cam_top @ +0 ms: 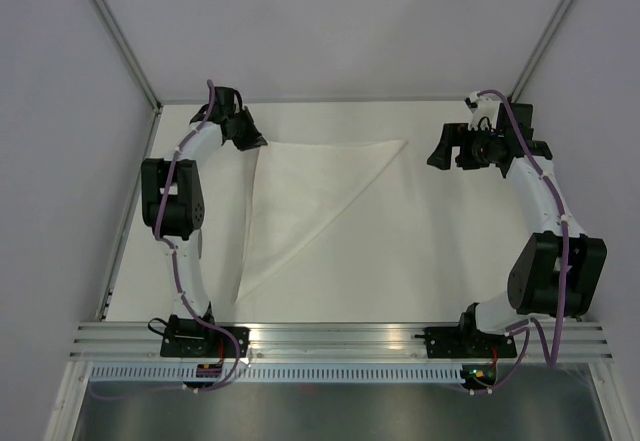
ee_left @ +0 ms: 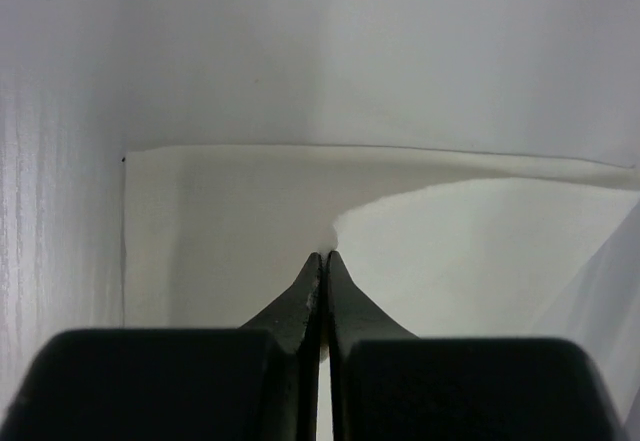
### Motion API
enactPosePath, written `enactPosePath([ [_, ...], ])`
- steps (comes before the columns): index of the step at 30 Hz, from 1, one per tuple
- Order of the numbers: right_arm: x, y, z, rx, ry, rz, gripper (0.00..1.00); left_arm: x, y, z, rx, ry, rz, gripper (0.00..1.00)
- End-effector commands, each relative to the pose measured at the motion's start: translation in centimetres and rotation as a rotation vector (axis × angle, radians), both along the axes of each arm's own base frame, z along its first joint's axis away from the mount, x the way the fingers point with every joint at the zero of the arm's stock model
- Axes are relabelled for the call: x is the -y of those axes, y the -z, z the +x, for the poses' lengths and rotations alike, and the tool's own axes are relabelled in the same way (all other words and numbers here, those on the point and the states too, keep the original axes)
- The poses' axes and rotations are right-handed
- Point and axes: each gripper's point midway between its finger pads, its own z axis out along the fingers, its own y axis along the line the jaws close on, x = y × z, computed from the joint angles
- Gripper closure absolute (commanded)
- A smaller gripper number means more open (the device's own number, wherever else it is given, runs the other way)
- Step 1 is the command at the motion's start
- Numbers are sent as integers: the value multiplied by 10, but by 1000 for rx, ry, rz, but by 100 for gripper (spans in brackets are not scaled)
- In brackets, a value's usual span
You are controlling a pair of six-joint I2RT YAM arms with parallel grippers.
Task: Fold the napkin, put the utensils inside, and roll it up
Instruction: Fold the napkin
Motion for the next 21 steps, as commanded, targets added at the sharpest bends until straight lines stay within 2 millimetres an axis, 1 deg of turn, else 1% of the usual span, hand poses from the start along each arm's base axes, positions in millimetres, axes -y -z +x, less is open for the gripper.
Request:
enactPosePath([
  [1,1,5,-2,-22,-2,4,5,-14,-1,13,18,-11,21,98],
  [6,1,7,-3,-28,-2,3,5,-23,9,20,8,-22,18,95],
  [10,2,8,-2,-31,-1,2,5,-27,18,25,1,-22,21,94],
  [11,1,9,-2,-32,-3,2,5,-28,23,25,-8,-23,22,91],
  [13,1,9,-2,-34,-2,1,5,-32,26,26,-13,-34,26,87],
  [15,1,10,-3,-35,-3,0,5,-39,29,27,-18,-49,32,77],
  [16,1,10,-3,-37,-2,1,5,-42,26,28,-10,-56,36,72],
  [17,2,11,-3,-40,-1,2,5,-44,25,30,-6,-64,39,62],
  [18,1,11,-3,-40,-2,2,5,-46,21,31,4,-69,46,56],
  [19,2,11,-2,-40,-2,3,5,-64,16,34,14,-101,50,51],
  [20,1,12,-2,-41,-4,3,5,-70,11,36,26,-112,58,43],
  [21,1,12,-2,-41,-5,4,5,-80,-1,37,48,-136,70,41],
])
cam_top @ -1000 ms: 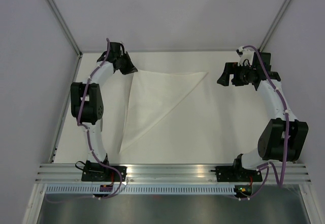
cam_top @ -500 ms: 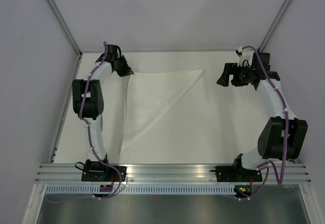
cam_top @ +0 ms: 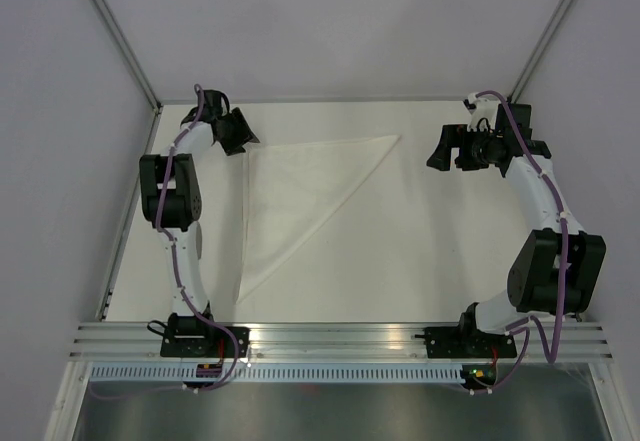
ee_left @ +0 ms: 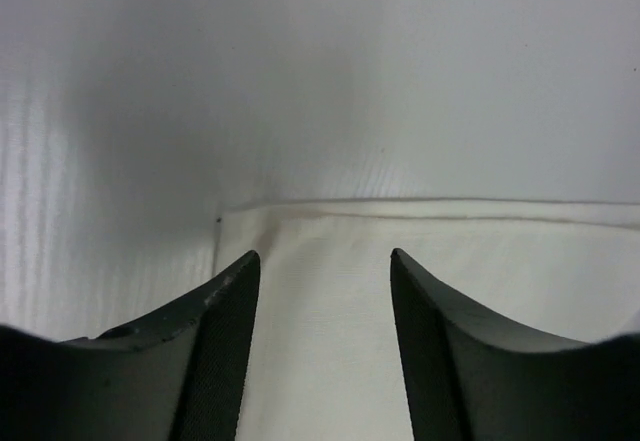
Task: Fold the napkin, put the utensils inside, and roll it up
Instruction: Fold the napkin, then grab a utensil with the left arm
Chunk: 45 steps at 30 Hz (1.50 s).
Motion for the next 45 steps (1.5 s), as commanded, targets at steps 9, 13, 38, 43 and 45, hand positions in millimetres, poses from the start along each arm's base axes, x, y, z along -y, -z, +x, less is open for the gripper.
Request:
enactPosePath([
  [9,-14,8,-4,-48,-51,73,5,-82,-74,-61,74,-315,196,38],
  [13,-26,13,-3,-47,-103,60,5,-99,-38,-126,-53,-408,276,39],
  [38,-63,82,-34,-168,-311,172,9,-131,9,-324,-484,-576,457,27],
  [43,-65,83,-36,-165,-318,178,9,-126,13,-325,-514,-553,375,26],
  [45,-65,83,-37,-169,-319,182,10,-123,18,-328,-541,-551,337,27],
])
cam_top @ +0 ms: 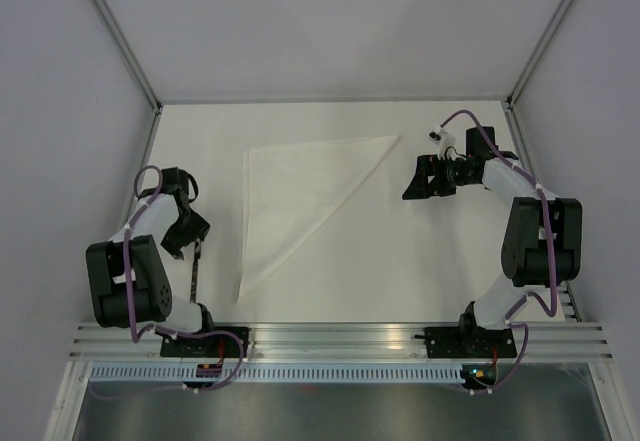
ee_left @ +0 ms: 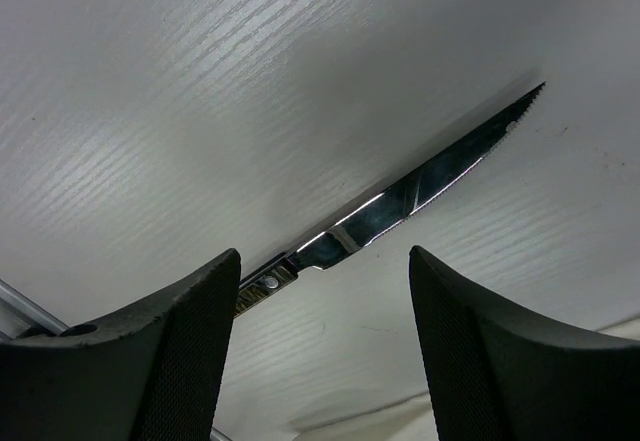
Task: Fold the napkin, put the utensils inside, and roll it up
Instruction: Grab a utensil with the left arm
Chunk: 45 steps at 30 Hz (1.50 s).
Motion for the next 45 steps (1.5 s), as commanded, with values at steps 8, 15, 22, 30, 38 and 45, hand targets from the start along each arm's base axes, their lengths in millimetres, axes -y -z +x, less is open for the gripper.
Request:
enactPosePath([
  [8,-7,-3,-1,46,-38,31,10,21,27,-17,-86,16,-152,34],
  [15,-8,-3,0,41,-35,36,11,31,36,-15,-67,2,-204,44],
  [22,-8,1,2,35,-31,36,11,36,42,-5,-54,-1,-240,56],
  [30,-9,2,4,35,-31,35,11,32,41,12,-38,10,-234,61],
  [38,-8,5,4,39,-36,15,12,25,40,33,-33,56,-213,60],
  [45,-8,3,5,41,-33,20,12,23,18,22,20,120,-178,43],
])
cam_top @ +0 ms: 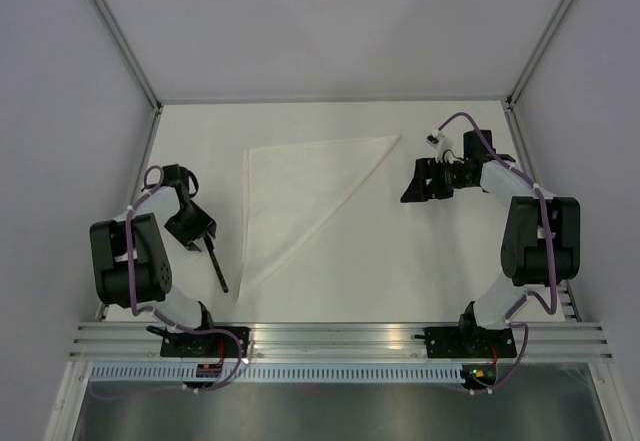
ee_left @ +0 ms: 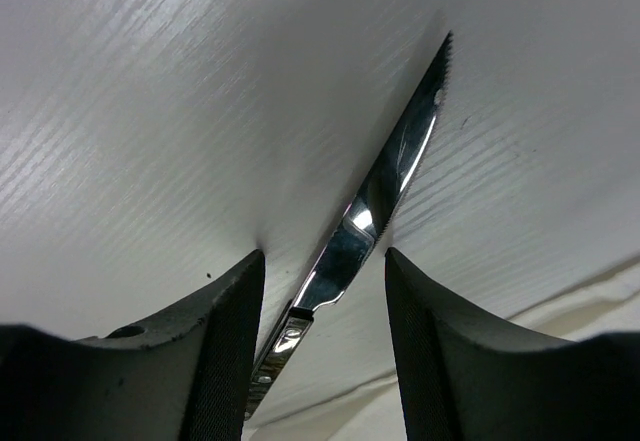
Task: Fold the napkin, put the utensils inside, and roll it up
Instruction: Grab a utensil with the left arm
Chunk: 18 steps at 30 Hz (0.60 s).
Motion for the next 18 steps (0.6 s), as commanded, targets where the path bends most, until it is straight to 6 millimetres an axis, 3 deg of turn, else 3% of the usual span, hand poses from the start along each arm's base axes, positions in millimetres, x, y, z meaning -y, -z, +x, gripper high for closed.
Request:
enactPosePath([
  [1,-4,-5,9,46,-20,8,12,-3,-5,-9,26,61,31,43],
  [4,-2,-6,9,52,-21,1,12,7,1,-28,6,72,3,44],
  [11,-3,-8,8,56,-22,0,12,22,3,-46,-3,37,-19,46],
  [18,-3,-4,2,45,-28,-4,12,36,12,-51,-41,63,-11,51],
])
